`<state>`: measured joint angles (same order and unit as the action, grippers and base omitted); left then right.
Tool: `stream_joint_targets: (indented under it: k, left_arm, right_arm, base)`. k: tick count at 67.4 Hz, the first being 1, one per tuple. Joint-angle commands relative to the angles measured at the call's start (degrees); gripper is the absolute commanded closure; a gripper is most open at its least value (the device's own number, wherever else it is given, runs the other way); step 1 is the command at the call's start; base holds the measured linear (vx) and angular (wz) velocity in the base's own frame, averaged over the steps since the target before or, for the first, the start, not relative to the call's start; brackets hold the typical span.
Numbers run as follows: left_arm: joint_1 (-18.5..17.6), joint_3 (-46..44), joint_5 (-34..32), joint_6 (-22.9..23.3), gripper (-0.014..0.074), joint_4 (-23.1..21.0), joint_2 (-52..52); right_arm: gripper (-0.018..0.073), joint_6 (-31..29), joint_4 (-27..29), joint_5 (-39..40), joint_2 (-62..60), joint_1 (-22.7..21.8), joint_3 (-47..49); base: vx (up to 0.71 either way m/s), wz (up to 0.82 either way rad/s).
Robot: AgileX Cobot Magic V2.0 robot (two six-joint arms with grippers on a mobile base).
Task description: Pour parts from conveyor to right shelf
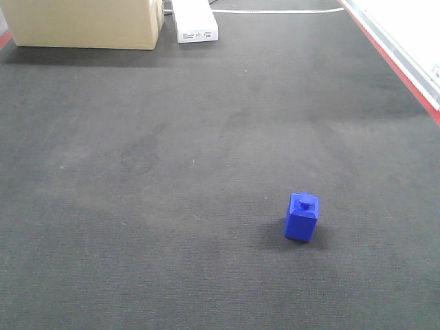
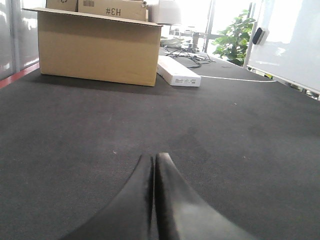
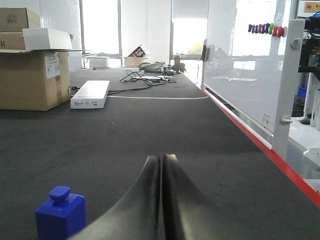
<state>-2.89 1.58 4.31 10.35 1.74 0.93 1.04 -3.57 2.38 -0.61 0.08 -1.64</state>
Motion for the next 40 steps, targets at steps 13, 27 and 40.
stream_joint_targets:
  k: [13,27,40]
  left_arm:
    - [-0.16,1.23,-4.31,0.25,0.0603,-0.49,0.41]
    - [-0.16,1.23,-4.31,0.25,0.0603,-0.49,0.41]
    - [-0.16,1.23,-4.31,0.25,0.0603,-0.49,0.41]
  right_arm:
    - [0.0568,-0.27,-0.36,4.37,-0.53,-0.01,-0.99]
    - [0.0568,-0.27,-0.36,4.37,-0.53,-0.01,-0.99]
    - [0.0568,-0.27,-0.36,4.37,-0.53,-0.01,-0.99]
  base:
    - [0.00,0.00]
    - [0.00,0.00]
    - [0.00,0.00]
